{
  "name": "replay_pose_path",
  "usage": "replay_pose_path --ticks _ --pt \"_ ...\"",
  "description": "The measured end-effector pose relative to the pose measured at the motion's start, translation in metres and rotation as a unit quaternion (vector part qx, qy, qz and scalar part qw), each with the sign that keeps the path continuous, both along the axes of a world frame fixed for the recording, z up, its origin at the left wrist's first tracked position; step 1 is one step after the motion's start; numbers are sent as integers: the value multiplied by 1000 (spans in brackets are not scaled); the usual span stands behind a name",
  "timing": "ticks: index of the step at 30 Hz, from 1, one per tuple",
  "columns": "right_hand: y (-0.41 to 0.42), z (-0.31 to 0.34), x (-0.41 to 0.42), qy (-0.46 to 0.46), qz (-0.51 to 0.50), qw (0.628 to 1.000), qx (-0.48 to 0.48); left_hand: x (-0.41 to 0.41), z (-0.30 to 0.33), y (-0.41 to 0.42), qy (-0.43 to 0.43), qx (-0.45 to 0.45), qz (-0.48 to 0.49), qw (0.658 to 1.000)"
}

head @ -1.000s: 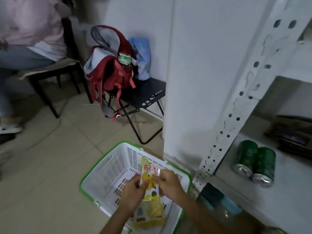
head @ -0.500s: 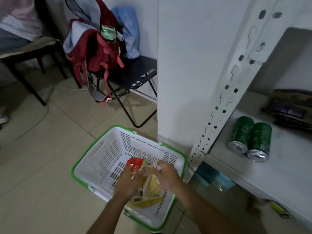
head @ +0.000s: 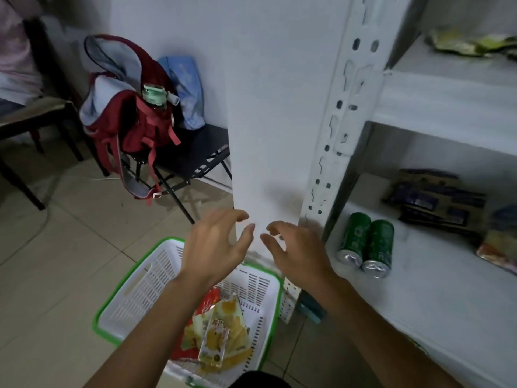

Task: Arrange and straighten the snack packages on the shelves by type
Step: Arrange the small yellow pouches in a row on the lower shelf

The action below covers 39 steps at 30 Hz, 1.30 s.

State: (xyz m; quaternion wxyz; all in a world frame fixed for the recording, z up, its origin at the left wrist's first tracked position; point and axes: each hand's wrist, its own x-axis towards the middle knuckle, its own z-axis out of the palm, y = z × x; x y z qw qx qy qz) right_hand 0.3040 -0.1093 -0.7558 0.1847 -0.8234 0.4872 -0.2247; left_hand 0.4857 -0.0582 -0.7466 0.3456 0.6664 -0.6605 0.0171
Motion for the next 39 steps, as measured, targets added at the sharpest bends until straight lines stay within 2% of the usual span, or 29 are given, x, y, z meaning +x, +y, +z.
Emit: replay_pose_path --ticks 4,8,12,15,19,23,27,32,36,39 --pt "28 77 -42 -28 -6 998 -49 -36 91 10 -32 -133 -83 987" --pt "64 157 -88 -72 4 989 -128 -78 166 24 -20 -236 -208 949" --pt "98 226 -126 -107 -8 964 -244 -121 212 24 29 -275 -299 913" --pt "115 266 -154 -129 -53 953 -269 -144 234 16 50 -300 -332 893" --pt "97 309 -193 -160 -158 935 -275 -173 254 0 136 -256 -342 894" --pt "34 332 -218 -42 -244 944 -220 -207 279 -48 171 -152 -302 925" --pt "-21 331 -233 5 -288 948 -135 -238 298 -102 148 -49 -271 950" --pt "-45 333 -224 83 -305 947 -61 -268 307 -145 103 35 -245 963" --pt "-63 335 -226 115 -326 936 -73 -287 312 -162 63 55 -243 967" --pt "-68 330 -228 170 -342 917 -110 -292 304 -167 29 37 -236 971"
